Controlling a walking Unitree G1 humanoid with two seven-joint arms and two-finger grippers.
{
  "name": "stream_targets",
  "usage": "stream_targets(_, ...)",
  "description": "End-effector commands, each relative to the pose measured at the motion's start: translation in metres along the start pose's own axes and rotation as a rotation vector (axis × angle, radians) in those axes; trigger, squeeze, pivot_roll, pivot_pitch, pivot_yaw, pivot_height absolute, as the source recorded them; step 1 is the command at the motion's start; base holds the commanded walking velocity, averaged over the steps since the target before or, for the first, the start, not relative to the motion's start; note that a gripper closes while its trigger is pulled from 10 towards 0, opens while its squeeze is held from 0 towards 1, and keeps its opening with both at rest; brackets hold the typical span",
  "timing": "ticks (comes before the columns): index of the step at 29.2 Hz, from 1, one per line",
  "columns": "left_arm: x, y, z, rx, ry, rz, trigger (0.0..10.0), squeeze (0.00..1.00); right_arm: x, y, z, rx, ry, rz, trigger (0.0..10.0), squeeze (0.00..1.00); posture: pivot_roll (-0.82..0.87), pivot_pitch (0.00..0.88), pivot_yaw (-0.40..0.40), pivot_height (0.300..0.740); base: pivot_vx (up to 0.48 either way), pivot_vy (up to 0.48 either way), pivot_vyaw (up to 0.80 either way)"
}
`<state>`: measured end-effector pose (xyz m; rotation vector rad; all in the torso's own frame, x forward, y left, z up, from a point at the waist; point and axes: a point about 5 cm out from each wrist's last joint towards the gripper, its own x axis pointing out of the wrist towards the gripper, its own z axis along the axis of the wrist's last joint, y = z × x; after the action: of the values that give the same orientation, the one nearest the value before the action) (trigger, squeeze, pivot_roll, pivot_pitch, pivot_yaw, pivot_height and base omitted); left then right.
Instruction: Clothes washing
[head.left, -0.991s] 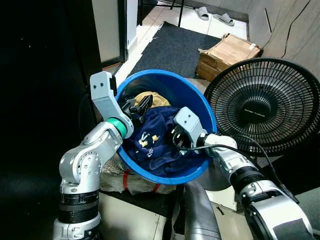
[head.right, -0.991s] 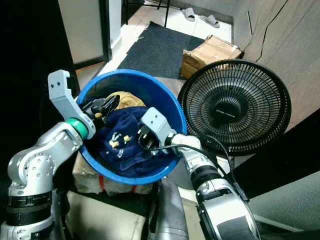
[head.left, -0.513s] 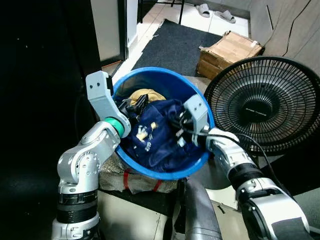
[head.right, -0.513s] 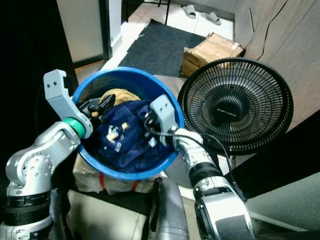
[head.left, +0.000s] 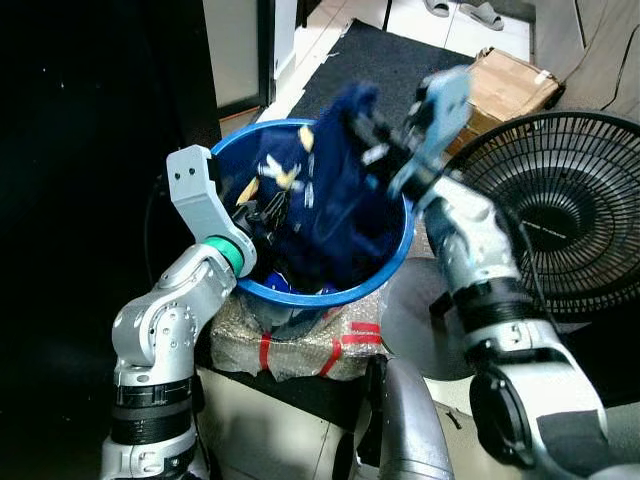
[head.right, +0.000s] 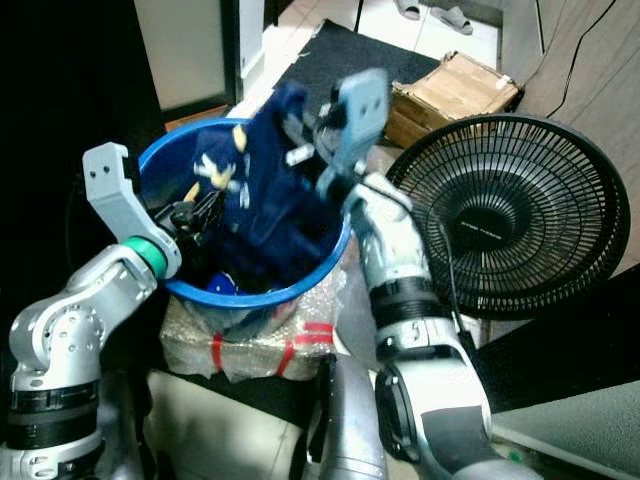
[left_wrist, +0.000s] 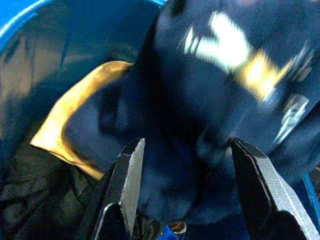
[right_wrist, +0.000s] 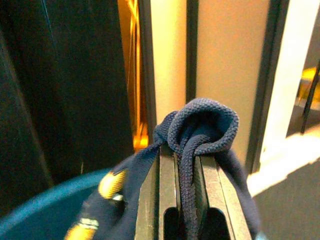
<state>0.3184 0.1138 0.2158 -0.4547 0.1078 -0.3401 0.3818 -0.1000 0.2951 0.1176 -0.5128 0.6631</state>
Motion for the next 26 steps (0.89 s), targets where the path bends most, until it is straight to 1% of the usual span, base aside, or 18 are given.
stream_targets(1, 0.0, -0.001, -0.002, 0.003, 0.004, 0.0, 10.0, 0.0, 0.004, -0.007, 0.029, -0.016, -0.12, -0.057, 10.0, 0.0, 0.09, 0.135, -0.065, 0.371, 0.0, 0.0, 0.0)
stream_targets(2, 0.0, -0.001, -0.002, 0.003, 0.004, 0.0, 10.0, 0.0, 0.004, -0.007, 0.029, -0.016, -0.12, -0.057, 10.0, 0.0, 0.09, 0.135, -0.065, 0.371, 0.0, 0.0, 0.0)
stream_targets(3, -0.001, -0.002, 0.001, 0.003, -0.008, -0.006, 10.0, 0.0, 0.005, -0.008, 0.041, -0.067, -0.165, -0.084, 10.0, 0.0, 0.09, 0.132, -0.064, 0.371, 0.0, 0.0, 0.0)
stream_targets(4, -0.002, -0.003, 0.006, 0.019, -0.039, -0.009, 10.0, 0.0, 0.003, -0.009, 0.047, -0.125, -0.179, -0.104, 10.0, 0.0, 0.08, 0.13, -0.064, 0.371, 0.0, 0.0, 0.0)
stream_targets(6, -0.006, -0.009, 0.02, 0.065, -0.124, -0.024, 10.0, 0.0, -0.006, -0.01, 0.039, -0.178, -0.133, -0.153, 10.0, 0.0, 0.08, 0.128, -0.064, 0.371, 0.0, 0.0, 0.0)
stream_targets(7, -0.007, -0.01, 0.025, 0.081, -0.152, -0.03, 10.0, 0.0, -0.009, -0.01, 0.035, -0.185, -0.115, -0.168, 10.0, 0.0, 0.08, 0.128, -0.064, 0.371, 0.0, 0.0, 0.0)
stream_targets(8, -0.009, -0.014, 0.031, 0.114, -0.188, -0.04, 10.0, 0.0, -0.015, -0.015, 0.029, -0.155, -0.089, -0.217, 10.0, 0.0, 0.08, 0.127, -0.064, 0.371, 0.0, 0.0, 0.0)
stream_targets(9, -0.009, -0.014, 0.031, 0.114, -0.188, -0.04, 10.0, 0.0, -0.015, -0.015, 0.029, -0.155, -0.089, -0.217, 10.0, 0.0, 0.08, 0.127, -0.064, 0.371, 0.0, 0.0, 0.0)
stream_targets(10, -0.011, -0.016, 0.035, 0.135, -0.209, -0.046, 10.0, 0.0, -0.019, -0.018, 0.026, -0.132, -0.074, -0.25, 10.0, 0.0, 0.08, 0.127, -0.064, 0.371, 0.0, 0.0, 0.0)
stream_targets(11, -0.012, -0.02, 0.039, 0.191, -0.237, -0.053, 10.0, 0.0, -0.024, -0.025, 0.021, -0.136, -0.045, -0.313, 10.0, 0.0, 0.08, 0.123, -0.063, 0.376, 0.0, 0.0, 0.0)
stream_targets(12, -0.012, -0.02, 0.039, 0.191, -0.237, -0.053, 10.0, 0.0, -0.024, -0.025, 0.021, -0.136, -0.045, -0.313, 10.0, 0.0, 0.08, 0.123, -0.063, 0.376, 0.0, 0.0, 0.0)
stream_targets(13, -0.014, -0.025, 0.044, 0.243, -0.264, -0.067, 10.0, 0.0, -0.03, -0.03, 0.017, -0.134, -0.024, -0.358, 10.0, 0.0, 0.08, 0.118, -0.06, 0.381, 0.0, 0.0, 0.0)
stream_targets(15, -0.016, -0.031, 0.05, 0.293, -0.293, -0.081, 10.0, 0.0, -0.035, -0.034, 0.014, -0.135, -0.006, -0.393, 10.0, 0.0, 0.07, 0.115, -0.058, 0.391, 0.0, 0.0, 0.0)
stream_targets(18, -0.015, -0.035, 0.055, 0.3, -0.31, -0.087, 10.0, 0.0, -0.038, -0.033, 0.012, -0.126, 0.003, -0.414, 10.0, 0.0, 0.07, 0.109, -0.057, 0.406, 0.0, 0.0, 0.0)
stream_targets(21, -0.015, -0.035, 0.056, 0.298, -0.315, -0.087, 10.0, 0.0, -0.039, -0.03, 0.01, -0.124, 0.006, -0.423, 10.0, 0.0, 0.07, 0.106, -0.055, 0.416, 0.0, 0.0, 0.0)
stream_targets(24, -0.015, -0.035, 0.055, 0.299, -0.319, -0.086, 10.0, 0.0, -0.042, -0.022, 0.005, -0.115, 0.016, -0.427, 10.0, 0.0, 0.07, 0.103, -0.053, 0.431, 0.0, 0.0, 0.0)
stream_targets(25, -0.015, -0.035, 0.055, 0.299, -0.319, -0.086, 10.0, 0.0, -0.042, -0.022, 0.005, -0.115, 0.016, -0.427, 10.0, 0.0, 0.07, 0.103, -0.053, 0.431, 0.0, 0.0, 0.0)
stream_targets(26, -0.015, -0.034, 0.053, 0.302, -0.318, -0.081, 10.0, 0.0, -0.043, -0.018, 0.002, -0.112, 0.025, -0.426, 10.0, 0.0, 0.07, 0.102, -0.05, 0.441, 0.0, 0.0, 0.0)
